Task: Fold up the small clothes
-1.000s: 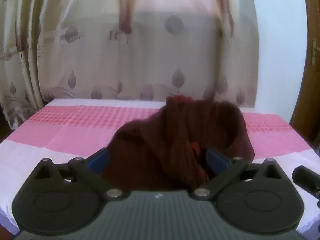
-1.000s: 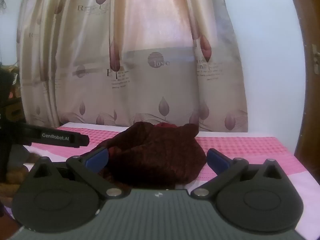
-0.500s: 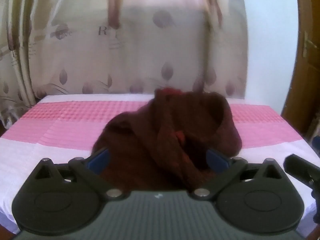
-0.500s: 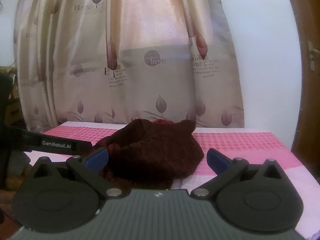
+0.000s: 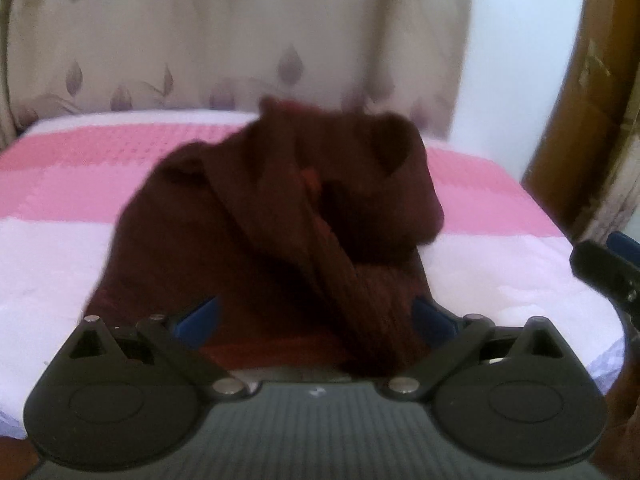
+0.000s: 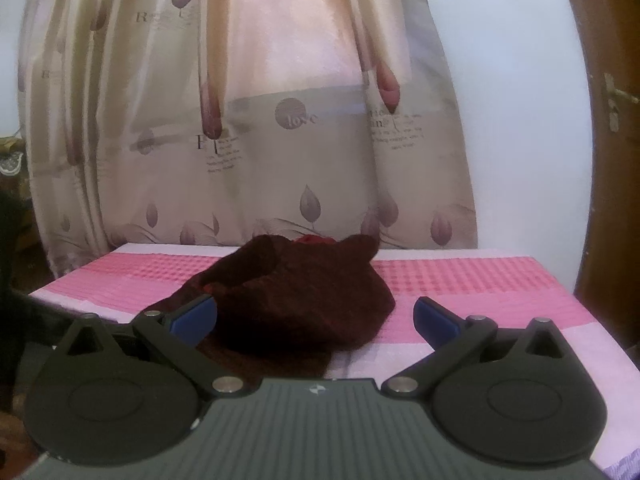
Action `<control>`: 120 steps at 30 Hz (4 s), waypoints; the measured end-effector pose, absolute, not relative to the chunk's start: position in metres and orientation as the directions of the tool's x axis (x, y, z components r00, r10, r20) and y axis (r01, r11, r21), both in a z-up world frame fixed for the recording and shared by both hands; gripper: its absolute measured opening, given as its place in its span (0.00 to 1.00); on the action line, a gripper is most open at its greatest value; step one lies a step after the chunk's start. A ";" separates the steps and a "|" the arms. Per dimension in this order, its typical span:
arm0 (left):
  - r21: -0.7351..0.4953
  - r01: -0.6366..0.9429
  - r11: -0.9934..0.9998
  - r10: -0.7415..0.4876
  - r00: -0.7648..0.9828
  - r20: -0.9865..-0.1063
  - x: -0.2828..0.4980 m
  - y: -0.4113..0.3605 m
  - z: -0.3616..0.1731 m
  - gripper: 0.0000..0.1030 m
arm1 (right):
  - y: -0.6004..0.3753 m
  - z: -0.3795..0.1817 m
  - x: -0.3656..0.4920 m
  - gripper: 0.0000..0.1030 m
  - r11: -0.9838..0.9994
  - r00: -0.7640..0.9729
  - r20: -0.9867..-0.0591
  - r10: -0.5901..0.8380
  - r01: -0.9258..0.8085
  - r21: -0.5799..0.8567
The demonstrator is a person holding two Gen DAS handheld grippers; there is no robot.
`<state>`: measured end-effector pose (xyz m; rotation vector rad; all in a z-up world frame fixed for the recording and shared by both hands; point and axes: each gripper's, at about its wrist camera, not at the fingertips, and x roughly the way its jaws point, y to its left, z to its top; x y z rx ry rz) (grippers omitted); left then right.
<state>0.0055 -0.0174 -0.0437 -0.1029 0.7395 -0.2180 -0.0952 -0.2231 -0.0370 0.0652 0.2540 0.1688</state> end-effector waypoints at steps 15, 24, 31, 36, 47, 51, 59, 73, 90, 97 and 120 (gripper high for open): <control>-0.220 0.247 0.944 -0.327 0.610 -0.721 0.040 -0.034 -0.080 0.11 | -0.242 -0.051 -0.068 1.00 0.983 0.937 -0.311 0.161 -0.123 0.138; -0.050 -0.029 0.998 -0.006 0.812 -0.584 0.082 0.072 0.043 0.10 | -0.254 -0.051 -0.046 1.00 0.985 0.938 -0.322 0.129 -0.083 0.153; 0.045 -0.308 0.950 0.284 0.797 -0.533 0.180 0.176 0.085 0.10 | -0.252 -0.061 -0.017 1.00 0.983 0.921 -0.370 0.122 -0.061 0.174; 0.116 -0.409 0.905 0.403 0.739 -0.540 0.252 0.215 0.062 0.10 | -0.245 -0.073 0.001 1.00 0.986 0.898 -0.424 0.115 -0.049 0.162; 0.118 -0.453 0.884 0.437 0.706 -0.557 0.323 0.286 -0.012 0.10 | -0.249 -0.087 0.022 1.00 0.990 0.868 -0.491 0.080 -0.012 0.141; 0.075 -0.464 0.882 0.422 0.710 -0.564 0.325 0.312 -0.028 0.12 | -0.248 -0.091 0.026 1.00 0.991 0.856 -0.511 0.072 -0.001 0.137; -0.051 -0.445 0.894 0.308 0.695 -0.650 0.314 0.347 -0.038 0.13 | -0.244 -0.090 0.028 1.00 0.990 0.851 -0.518 0.085 -0.015 0.138; -0.518 -0.283 0.807 -0.091 0.807 -0.583 0.293 0.416 -0.024 0.25 | -0.235 -0.079 0.017 1.00 0.993 0.854 -0.512 0.096 -0.043 0.114; -0.371 -0.173 0.912 -0.080 0.814 -0.576 0.230 0.403 -0.017 0.63 | -0.223 -0.077 0.019 1.00 0.989 0.842 -0.524 0.127 -0.070 0.127; -0.637 -0.367 0.677 -0.131 0.792 -0.596 0.196 0.401 -0.079 0.67 | -0.221 -0.080 0.019 1.00 0.987 0.830 -0.538 0.146 -0.089 0.131; -0.442 -0.433 0.786 0.276 0.885 -0.376 0.247 0.414 -0.024 0.05 | -0.206 -0.089 0.026 1.00 0.988 0.801 -0.578 0.156 -0.127 0.090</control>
